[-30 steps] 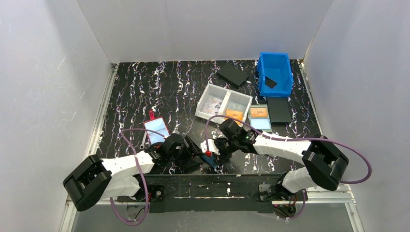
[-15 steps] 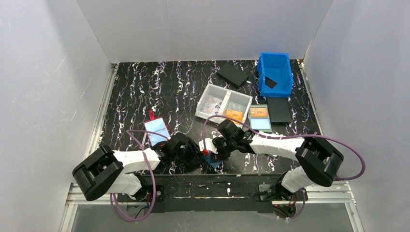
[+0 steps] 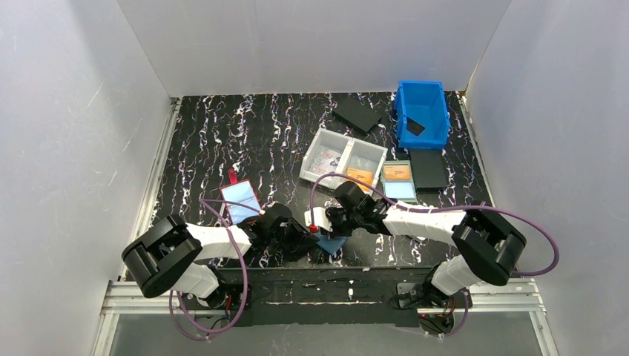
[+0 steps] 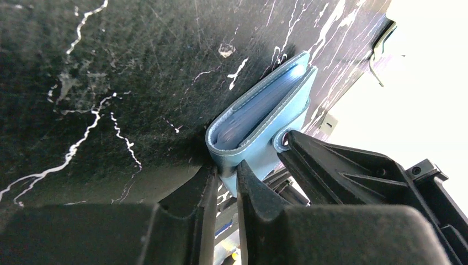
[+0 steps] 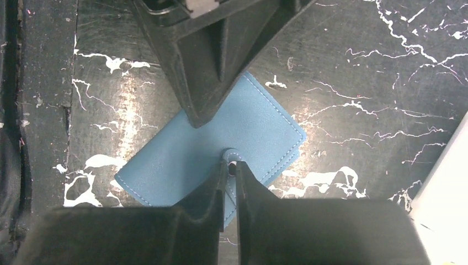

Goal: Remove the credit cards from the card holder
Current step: Open the card holder at the center of the board.

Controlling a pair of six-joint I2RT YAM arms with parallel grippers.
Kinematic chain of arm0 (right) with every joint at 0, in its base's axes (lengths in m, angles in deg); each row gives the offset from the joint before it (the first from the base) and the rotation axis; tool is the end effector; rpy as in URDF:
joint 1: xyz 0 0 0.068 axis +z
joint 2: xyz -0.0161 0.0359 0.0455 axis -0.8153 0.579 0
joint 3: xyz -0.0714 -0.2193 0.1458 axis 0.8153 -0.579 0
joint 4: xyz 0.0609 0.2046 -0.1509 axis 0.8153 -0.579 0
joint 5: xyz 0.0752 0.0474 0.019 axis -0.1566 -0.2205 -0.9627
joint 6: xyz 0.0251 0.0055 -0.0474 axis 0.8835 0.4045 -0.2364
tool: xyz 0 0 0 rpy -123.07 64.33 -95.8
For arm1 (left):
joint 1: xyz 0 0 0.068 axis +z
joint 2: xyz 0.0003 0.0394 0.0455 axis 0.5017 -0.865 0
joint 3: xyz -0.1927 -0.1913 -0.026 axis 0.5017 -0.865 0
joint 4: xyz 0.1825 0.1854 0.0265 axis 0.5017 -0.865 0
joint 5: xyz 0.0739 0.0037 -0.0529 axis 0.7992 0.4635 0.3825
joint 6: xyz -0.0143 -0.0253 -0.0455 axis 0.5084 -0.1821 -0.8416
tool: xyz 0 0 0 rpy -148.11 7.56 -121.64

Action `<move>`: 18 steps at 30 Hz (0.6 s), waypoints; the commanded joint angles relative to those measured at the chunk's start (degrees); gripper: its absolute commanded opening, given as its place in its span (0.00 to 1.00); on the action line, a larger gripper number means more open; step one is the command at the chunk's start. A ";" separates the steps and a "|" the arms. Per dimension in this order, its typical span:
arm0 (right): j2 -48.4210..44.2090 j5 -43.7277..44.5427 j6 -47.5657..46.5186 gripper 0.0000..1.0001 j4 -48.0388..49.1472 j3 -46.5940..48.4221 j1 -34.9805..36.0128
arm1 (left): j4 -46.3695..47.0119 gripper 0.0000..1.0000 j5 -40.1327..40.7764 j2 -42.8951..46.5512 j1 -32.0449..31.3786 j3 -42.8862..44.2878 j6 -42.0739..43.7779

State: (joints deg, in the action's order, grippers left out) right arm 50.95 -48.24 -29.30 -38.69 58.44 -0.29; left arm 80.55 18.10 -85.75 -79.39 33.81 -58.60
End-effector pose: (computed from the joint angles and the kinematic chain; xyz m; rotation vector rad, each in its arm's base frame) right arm 0.1584 0.2409 0.1745 -1.8979 1.4452 0.4890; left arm 0.1506 -0.1809 0.1236 -0.8499 2.5165 -1.2394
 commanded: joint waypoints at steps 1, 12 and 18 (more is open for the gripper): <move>-0.34 1.04 2.21 0.10 0.28 -0.73 -1.12 | -7.15 0.10 7.50 -2.93 -0.13 -2.68 1.97; -2.94 -5.94 11.33 0.01 0.59 0.16 -7.79 | -7.10 0.03 8.50 -2.16 1.41 -4.35 4.03; -2.62 -2.78 17.59 0.01 2.47 0.04 -9.91 | -7.15 0.01 8.32 -1.09 3.22 -5.04 6.08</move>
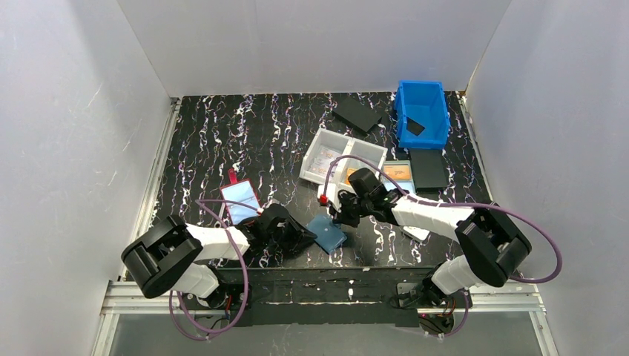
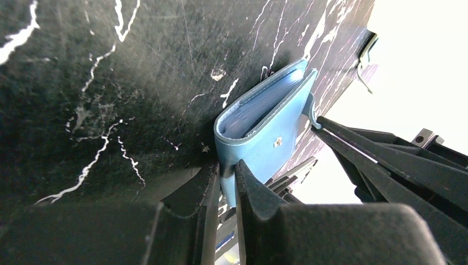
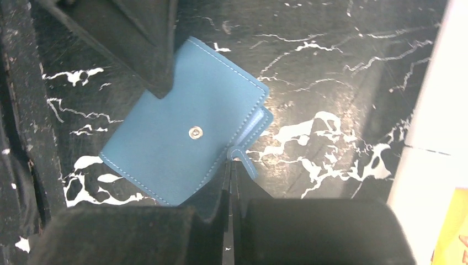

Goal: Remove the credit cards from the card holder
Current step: Open the card holder at the center of the board.

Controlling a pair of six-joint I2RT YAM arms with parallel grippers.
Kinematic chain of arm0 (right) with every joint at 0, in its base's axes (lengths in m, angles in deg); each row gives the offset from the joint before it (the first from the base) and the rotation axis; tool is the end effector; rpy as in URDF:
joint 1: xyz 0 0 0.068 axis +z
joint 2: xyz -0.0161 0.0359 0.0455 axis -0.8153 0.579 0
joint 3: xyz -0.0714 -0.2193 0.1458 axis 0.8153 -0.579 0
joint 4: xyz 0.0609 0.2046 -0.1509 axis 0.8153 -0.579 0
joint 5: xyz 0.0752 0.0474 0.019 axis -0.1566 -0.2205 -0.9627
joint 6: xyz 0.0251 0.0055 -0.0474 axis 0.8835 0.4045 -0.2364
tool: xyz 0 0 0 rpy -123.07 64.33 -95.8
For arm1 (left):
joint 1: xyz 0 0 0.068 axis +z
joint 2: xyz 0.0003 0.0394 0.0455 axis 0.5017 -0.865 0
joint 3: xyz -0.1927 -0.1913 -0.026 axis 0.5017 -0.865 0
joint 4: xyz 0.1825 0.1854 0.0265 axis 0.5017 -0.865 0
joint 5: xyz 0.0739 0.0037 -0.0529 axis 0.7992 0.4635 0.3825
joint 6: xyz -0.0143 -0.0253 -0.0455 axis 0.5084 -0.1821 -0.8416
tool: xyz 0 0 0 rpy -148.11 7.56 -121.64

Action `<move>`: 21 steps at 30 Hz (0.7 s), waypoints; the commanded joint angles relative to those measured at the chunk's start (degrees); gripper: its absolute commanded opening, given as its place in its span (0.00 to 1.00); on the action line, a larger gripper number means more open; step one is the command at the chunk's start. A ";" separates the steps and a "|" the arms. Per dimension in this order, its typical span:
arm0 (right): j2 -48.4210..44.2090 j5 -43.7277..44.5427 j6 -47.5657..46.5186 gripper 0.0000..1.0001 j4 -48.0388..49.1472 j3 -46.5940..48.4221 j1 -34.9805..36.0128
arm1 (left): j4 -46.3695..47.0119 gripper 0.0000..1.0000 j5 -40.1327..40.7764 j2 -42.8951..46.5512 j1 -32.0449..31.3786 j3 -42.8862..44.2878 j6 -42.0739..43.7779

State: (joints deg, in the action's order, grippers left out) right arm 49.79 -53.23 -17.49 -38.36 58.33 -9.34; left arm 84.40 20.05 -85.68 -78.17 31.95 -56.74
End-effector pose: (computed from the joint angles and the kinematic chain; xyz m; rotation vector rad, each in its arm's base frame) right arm 0.1908 0.2136 0.1806 -1.6233 1.7125 0.6134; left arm 0.1530 -0.1742 0.1212 -0.8320 2.4494 -1.2355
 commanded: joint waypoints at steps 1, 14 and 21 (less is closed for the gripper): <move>-1.07 3.38 6.56 0.01 2.21 0.21 -1.01 | -11.00 0.01 6.16 -0.88 2.34 -3.11 4.84; 5.76 7.64 12.31 0.14 -5.45 4.97 -5.30 | -27.96 0.21 4.32 5.85 9.46 6.93 25.89; 2.80 -4.10 13.53 0.47 -7.31 5.89 -10.24 | -38.96 0.41 -3.57 -0.66 13.93 19.20 41.64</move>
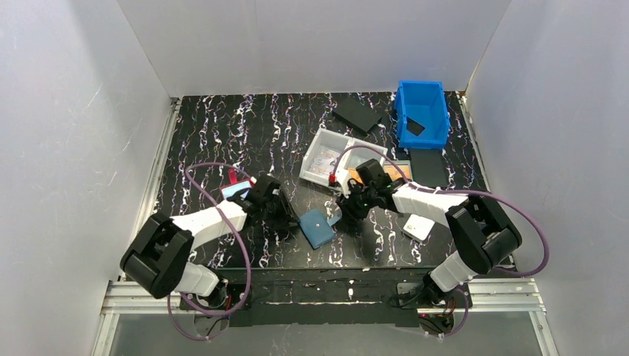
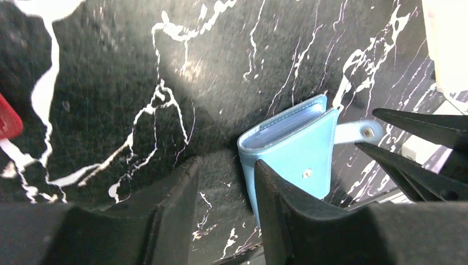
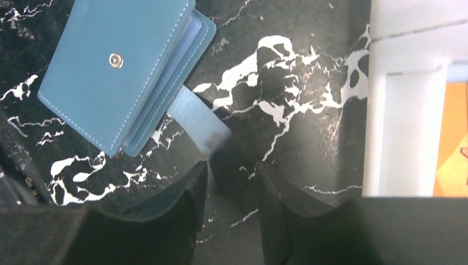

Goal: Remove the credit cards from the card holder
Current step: Open the card holder at the center of the board.

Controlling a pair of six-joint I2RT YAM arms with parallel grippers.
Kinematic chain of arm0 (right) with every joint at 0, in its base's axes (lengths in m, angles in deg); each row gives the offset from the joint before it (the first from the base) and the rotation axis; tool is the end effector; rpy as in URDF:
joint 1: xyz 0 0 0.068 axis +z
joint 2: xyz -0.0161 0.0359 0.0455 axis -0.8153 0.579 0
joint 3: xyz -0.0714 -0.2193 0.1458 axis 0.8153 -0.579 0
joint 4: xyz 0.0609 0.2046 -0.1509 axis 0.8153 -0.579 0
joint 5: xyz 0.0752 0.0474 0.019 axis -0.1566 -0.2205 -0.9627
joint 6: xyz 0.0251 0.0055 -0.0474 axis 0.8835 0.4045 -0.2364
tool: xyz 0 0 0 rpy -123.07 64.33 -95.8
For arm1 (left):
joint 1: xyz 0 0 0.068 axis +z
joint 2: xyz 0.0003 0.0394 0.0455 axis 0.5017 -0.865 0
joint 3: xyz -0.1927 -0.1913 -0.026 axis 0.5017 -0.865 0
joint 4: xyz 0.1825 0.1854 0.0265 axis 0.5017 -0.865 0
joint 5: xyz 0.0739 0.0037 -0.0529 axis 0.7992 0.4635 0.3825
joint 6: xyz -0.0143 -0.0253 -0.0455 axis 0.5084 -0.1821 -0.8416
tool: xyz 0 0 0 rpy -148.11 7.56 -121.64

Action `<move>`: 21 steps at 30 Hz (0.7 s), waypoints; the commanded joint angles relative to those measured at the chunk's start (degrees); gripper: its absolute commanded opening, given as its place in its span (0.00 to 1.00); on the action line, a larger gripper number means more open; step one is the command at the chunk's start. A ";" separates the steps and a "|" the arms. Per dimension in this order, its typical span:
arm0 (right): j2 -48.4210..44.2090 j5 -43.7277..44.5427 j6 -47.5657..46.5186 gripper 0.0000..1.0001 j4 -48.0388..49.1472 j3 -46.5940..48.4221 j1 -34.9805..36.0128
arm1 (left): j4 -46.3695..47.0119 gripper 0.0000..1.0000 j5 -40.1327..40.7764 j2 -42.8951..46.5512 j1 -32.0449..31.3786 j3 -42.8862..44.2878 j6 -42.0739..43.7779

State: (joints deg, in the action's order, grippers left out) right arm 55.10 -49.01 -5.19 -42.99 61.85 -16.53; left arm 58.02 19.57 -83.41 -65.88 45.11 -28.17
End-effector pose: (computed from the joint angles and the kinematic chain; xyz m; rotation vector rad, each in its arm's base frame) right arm 0.2272 0.1936 0.1668 -1.3255 2.1056 0.5700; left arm 0.2019 -0.1490 0.1556 -0.4835 2.5403 -0.8085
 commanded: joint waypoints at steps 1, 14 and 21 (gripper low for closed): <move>-3.30 -10.34 0.83 0.50 -2.98 2.34 -3.81 | -13.79 0.43 -3.96 -3.04 1.62 7.18 14.60; -10.41 -28.42 -18.90 0.64 -17.77 5.52 -10.08 | -13.72 0.68 -7.71 14.85 -7.93 6.42 13.03; -10.43 -28.48 -20.20 0.64 -19.94 6.47 -13.71 | -21.05 0.70 11.41 12.40 -19.00 13.03 10.20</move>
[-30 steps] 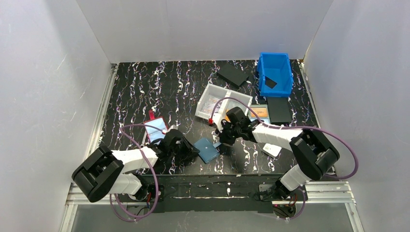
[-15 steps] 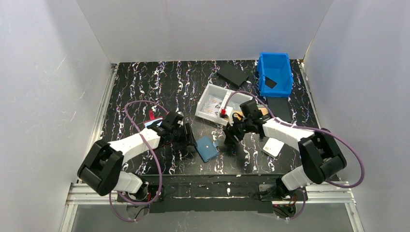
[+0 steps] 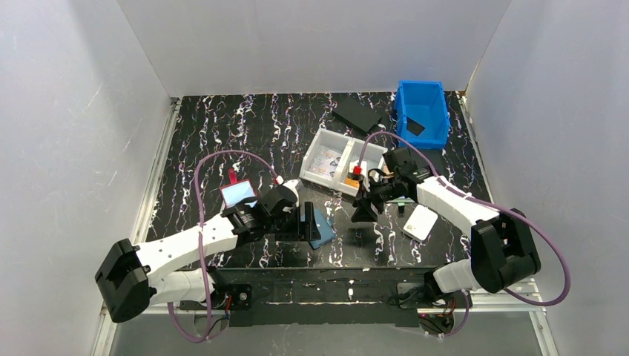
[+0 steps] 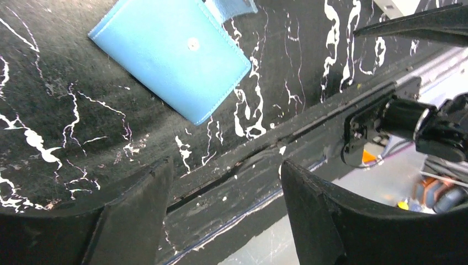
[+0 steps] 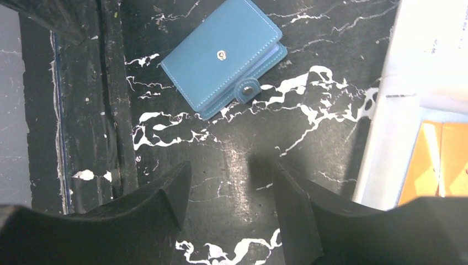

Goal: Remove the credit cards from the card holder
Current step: Open the card holder at the center of the board.

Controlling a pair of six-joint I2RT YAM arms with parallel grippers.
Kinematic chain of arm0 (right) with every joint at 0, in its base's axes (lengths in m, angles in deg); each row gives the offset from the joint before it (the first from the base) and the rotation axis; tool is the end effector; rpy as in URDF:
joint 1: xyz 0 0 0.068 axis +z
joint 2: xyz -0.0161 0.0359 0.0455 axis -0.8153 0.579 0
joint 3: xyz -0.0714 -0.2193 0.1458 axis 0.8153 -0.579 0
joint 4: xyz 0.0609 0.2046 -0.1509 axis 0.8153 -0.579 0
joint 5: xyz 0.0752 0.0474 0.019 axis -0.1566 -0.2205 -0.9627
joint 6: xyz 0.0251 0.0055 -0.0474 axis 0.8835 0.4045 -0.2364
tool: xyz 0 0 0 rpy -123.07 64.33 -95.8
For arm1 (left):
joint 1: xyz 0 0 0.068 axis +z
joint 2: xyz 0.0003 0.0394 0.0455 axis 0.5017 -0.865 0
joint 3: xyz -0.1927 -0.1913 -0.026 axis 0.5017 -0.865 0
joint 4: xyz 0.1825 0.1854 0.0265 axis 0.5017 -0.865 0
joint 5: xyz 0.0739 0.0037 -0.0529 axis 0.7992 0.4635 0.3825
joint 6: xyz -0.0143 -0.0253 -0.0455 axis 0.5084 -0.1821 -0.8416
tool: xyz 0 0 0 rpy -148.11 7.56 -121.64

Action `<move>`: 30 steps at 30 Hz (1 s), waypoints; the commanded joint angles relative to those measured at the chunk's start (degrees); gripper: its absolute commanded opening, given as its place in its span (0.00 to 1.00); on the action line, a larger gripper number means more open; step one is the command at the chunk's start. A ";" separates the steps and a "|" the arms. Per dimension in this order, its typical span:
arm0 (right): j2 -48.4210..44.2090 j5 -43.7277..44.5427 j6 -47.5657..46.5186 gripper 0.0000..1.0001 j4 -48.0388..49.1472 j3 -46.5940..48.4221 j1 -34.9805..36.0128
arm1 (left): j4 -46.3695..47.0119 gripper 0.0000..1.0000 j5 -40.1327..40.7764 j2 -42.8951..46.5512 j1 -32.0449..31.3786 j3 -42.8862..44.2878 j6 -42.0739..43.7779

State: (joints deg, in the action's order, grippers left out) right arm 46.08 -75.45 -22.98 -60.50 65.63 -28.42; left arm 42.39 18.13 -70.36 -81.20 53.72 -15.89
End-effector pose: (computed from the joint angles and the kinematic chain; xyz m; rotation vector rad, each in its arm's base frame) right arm 0.2285 0.1413 0.2163 -1.4836 1.8331 0.9305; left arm 0.1458 -0.1867 0.2328 0.1529 2.5030 -0.9365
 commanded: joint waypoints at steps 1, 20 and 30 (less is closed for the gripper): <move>-1.45 -1.65 -2.48 0.64 -2.40 2.69 -2.11 | -6.19 0.71 14.65 -1.06 -4.58 5.01 -2.56; -2.51 0.51 -1.53 0.65 -1.86 2.50 -6.00 | -3.91 0.97 17.60 1.32 -5.25 3.18 -5.54; -2.71 0.55 -0.61 0.65 -1.30 2.34 -7.88 | -23.84 0.98 26.74 -20.43 -12.74 23.99 -16.02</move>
State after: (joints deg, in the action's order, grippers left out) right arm 45.47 -74.16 -24.53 -62.05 65.98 -35.18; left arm 29.80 38.47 -85.44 -92.07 69.85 -26.36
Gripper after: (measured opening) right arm 0.646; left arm 0.982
